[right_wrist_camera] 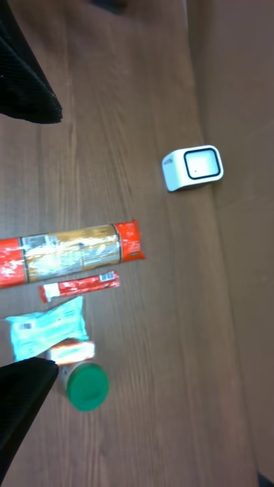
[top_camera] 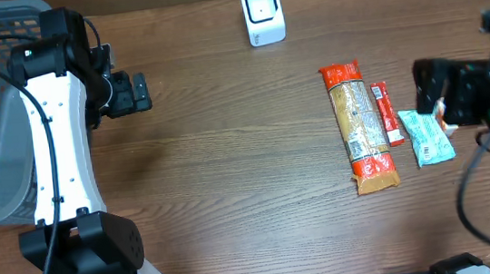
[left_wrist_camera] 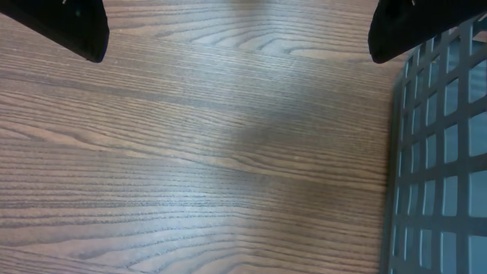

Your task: Scan the item barcode

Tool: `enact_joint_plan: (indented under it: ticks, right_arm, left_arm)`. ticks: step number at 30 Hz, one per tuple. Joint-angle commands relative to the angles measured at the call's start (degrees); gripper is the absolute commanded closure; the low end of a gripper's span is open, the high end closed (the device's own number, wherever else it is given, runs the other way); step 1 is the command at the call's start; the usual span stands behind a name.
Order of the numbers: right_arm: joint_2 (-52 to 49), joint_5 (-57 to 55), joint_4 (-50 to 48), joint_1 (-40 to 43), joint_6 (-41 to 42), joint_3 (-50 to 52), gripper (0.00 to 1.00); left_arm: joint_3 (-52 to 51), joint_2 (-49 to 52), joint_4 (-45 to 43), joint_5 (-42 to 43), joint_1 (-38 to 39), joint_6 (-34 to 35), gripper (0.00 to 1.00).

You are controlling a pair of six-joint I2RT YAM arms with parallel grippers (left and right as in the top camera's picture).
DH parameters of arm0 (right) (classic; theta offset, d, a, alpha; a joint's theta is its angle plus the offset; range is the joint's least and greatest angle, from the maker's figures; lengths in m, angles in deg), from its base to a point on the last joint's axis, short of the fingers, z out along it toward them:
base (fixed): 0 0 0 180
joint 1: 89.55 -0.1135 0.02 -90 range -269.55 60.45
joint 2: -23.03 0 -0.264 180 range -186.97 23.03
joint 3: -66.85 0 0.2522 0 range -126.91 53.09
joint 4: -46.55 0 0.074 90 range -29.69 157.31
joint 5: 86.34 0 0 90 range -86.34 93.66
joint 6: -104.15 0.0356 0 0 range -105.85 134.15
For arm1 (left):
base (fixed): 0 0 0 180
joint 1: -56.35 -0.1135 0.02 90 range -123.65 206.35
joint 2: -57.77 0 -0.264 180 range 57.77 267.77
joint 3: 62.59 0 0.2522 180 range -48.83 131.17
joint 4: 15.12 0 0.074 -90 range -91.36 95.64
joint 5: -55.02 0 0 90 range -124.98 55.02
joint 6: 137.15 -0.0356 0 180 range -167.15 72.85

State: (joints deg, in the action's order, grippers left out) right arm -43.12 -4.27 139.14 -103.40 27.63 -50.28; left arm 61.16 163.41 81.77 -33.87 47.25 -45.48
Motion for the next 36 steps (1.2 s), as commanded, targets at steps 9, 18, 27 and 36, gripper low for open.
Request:
enact_joint_plan:
  ticks: [9, 18, 27, 36]
  right_arm:
    - [20.9, -9.7, -9.1, 0.4, 0.0, 6.2, 0.00]
    - [41.5, -6.9, -28.9, 5.7, -0.4, 33.3, 0.00]
    - [60.4, 4.6, -70.5, 9.9, -1.9, 67.3, 0.00]
    - [66.0, 5.5, -95.1, 9.9, -1.9, 89.6, 0.00]
  left_arm:
    - [1.0, -1.4, 0.0, 0.2, 0.1, -0.4, 0.00]
    - [1.0, -1.4, 0.0, 0.2, 0.1, -0.4, 0.00]
    - [1.0, -1.4, 0.0, 0.2, 0.1, -0.4, 0.00]
    - [1.0, -1.4, 0.0, 0.2, 0.1, -0.4, 0.00]
